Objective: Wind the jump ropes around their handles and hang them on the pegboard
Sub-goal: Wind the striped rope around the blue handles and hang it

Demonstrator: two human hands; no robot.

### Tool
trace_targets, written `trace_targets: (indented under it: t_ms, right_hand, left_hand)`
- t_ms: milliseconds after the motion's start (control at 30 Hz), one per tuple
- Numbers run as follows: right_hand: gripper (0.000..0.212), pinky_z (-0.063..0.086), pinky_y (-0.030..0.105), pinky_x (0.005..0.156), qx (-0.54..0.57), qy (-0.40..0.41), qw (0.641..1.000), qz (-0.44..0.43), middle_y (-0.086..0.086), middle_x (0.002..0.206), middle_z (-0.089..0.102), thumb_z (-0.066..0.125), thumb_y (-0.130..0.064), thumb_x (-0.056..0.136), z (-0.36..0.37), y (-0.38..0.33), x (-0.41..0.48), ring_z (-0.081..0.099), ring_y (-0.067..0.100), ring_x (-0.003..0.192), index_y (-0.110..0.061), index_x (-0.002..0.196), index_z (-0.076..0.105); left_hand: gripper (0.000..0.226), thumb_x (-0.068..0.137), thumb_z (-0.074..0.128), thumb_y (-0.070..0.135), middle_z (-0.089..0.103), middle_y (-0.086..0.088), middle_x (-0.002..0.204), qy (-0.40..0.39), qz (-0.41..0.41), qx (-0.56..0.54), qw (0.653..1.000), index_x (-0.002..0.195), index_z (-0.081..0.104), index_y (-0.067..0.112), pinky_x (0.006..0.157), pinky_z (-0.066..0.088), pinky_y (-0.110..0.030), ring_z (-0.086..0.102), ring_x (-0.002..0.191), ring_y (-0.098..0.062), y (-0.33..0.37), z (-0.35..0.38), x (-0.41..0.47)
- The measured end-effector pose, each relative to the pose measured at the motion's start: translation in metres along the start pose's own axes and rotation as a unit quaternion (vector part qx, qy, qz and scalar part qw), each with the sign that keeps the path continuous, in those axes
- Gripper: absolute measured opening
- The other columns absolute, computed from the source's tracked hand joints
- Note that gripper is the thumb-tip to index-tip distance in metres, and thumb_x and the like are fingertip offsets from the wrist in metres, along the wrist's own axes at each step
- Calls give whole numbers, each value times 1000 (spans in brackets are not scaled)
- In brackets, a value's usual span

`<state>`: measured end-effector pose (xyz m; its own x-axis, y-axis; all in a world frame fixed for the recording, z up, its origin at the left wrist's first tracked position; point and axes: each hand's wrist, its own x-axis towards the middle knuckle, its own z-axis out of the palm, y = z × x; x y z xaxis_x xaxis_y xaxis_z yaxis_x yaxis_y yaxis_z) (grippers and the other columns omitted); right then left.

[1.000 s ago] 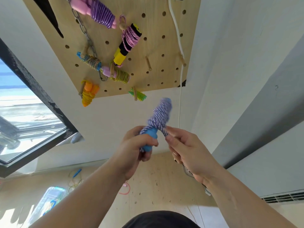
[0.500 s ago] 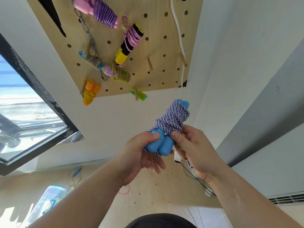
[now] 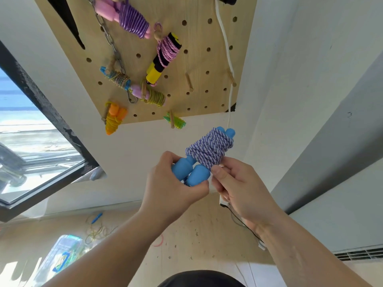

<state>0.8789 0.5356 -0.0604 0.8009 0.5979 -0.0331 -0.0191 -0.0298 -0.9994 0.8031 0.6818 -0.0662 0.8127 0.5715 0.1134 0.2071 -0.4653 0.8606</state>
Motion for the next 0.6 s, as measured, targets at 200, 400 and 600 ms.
trace_targets:
  t_ms: [200,400,600]
  right_hand:
    - [14,36,27,55,-102,81,990,-54,-6,54,48,69,-29,95,-11,11,1,41,12,53,-21,83,66]
    - [21,40,14,56,-343,213,860,-312,-10,66,61,66,-35,96,-7,28,-3,53,10,58,-17,84,65]
    - [38,50,28,51,-474,143,793,-355,-7,81,72,51,-30,100,-11,39,-1,60,11,61,-15,132,68]
  left_hand:
    - [47,67,70,33,61,-15,66,-128,-301,-311,892,104,61,5,49,18,-26,30,39,-16,11,0,4]
    - [49,75,55,57,60,-14,64,-249,-401,-338,814,93,66,12,47,17,-22,37,37,-17,10,7,0]
    - [56,73,46,68,47,-8,56,-295,-420,-291,808,64,58,14,44,19,-21,29,39,-17,10,4,2]
